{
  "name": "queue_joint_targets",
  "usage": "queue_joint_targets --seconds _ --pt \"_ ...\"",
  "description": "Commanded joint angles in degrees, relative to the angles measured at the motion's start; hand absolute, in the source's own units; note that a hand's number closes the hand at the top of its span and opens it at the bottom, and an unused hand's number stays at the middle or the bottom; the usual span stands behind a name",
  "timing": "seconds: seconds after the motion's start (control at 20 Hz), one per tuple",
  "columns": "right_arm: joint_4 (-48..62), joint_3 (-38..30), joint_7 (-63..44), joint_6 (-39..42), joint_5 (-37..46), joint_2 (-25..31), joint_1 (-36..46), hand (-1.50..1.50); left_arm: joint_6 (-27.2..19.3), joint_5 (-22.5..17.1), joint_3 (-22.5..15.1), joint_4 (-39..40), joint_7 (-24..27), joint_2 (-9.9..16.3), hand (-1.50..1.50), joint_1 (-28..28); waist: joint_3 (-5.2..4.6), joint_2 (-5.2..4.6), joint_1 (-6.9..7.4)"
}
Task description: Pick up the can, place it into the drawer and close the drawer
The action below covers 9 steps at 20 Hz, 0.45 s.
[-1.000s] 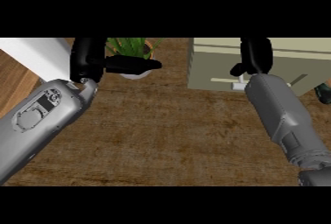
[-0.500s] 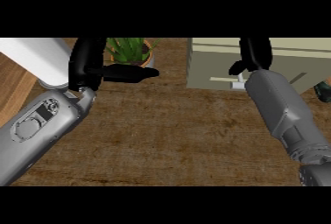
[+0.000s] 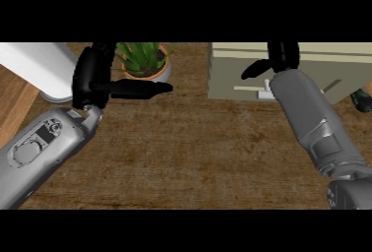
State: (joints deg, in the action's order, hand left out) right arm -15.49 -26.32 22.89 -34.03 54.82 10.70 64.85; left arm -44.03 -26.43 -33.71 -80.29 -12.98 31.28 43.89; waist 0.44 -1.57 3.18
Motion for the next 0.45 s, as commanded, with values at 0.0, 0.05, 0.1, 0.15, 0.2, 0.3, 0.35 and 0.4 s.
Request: queue_joint_targets --seconds 0.0,0.05,0.1,0.15,0.2,0.3,0.35,0.4 --pt "-2.44 -7.12 2.63 1.24 -9.14 -4.31 3.27 -1.5 0.96 0.06 0.36 -2.49 1.03 1.51 -1.5 -3.24 -0.24 0.67 1.48" --pt "-2.83 -8.71 3.74 0.75 -11.02 -5.53 2.79 -1.5 0.4 0.25 0.4 -1.58 0.93 0.21 -1.5 -2.33 -0.21 0.46 0.75" --pt "-3.2 -10.06 3.66 4.4 -12.96 -4.8 3.87 -1.5 0.34 0.12 1.05 -1.1 0.94 0.88 -1.5 -3.39 -0.27 0.99 -0.31" --pt "-2.63 -11.34 3.55 7.45 -14.55 -4.15 4.76 -1.5 1.99 -0.66 2.62 -1.34 1.39 2.91 -1.5 -3.81 -0.3 0.84 0.26" --pt "-3.05 -11.57 5.02 5.67 -15.03 -5.74 4.03 -1.5 0.85 0.74 1.18 -1.16 1.16 1.14 -1.5 -3.3 -0.29 0.84 -0.5" --pt "-2.37 -12.0 4.54 7.09 -15.56 -4.74 5.96 -1.5 0.25 1.0 1.72 -1.8 0.28 0.86 -1.5 -3.14 -0.32 0.68 -0.19" --pt "-2.28 -12.52 7.11 5.69 -16.1 -4.76 3.39 -1.5 2.59 0.0 3.21 -1.66 2.03 1.81 -1.5 -5.17 -0.36 0.51 -0.21" --pt "-2.18 -12.06 5.52 8.9 -16.12 -3.3 4.77 -1.5 -0.29 1.98 1.16 -4.55 0.98 1.1 -1.5 -7.12 -0.37 1.09 -0.65"
